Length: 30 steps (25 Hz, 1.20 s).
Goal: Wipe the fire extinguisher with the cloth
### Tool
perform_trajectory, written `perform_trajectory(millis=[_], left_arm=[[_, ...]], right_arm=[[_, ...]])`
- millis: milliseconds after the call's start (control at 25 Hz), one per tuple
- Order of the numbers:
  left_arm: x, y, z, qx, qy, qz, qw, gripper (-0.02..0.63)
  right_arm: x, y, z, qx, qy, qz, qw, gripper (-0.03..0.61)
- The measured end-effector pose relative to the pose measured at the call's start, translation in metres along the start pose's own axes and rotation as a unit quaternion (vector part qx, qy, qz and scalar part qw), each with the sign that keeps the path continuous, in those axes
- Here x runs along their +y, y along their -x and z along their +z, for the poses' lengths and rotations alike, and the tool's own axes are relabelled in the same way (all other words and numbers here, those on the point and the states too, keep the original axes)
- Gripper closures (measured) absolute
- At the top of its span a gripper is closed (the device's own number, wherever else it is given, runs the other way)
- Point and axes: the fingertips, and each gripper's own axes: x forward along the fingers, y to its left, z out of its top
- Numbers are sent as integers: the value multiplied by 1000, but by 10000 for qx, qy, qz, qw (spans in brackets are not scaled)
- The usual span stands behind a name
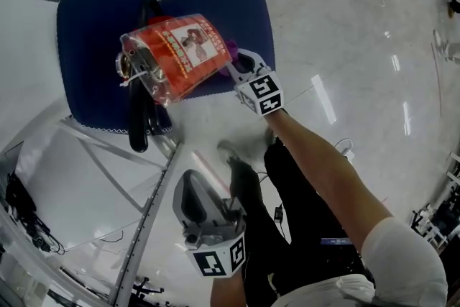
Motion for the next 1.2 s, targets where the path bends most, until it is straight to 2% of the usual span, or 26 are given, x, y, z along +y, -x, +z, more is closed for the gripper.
perform_trajectory(millis=[200, 480, 1000, 1200], left_arm=[[-7, 2, 7, -58, 25, -119, 9999, 609], [-12, 17, 23, -143, 74, -192, 9997, 609], [-25, 55, 110, -558, -70, -448, 9974, 609], [-18, 74, 127, -638, -72, -492, 9967, 609]], right_arm=[[18, 3, 20, -236, -203, 306, 9990, 520], [34, 23, 60, -592, -450, 461, 9962, 520], [85, 87, 151, -837, -84, 189, 9963, 520], [96, 101, 174, -952, -53, -1, 9954, 520]])
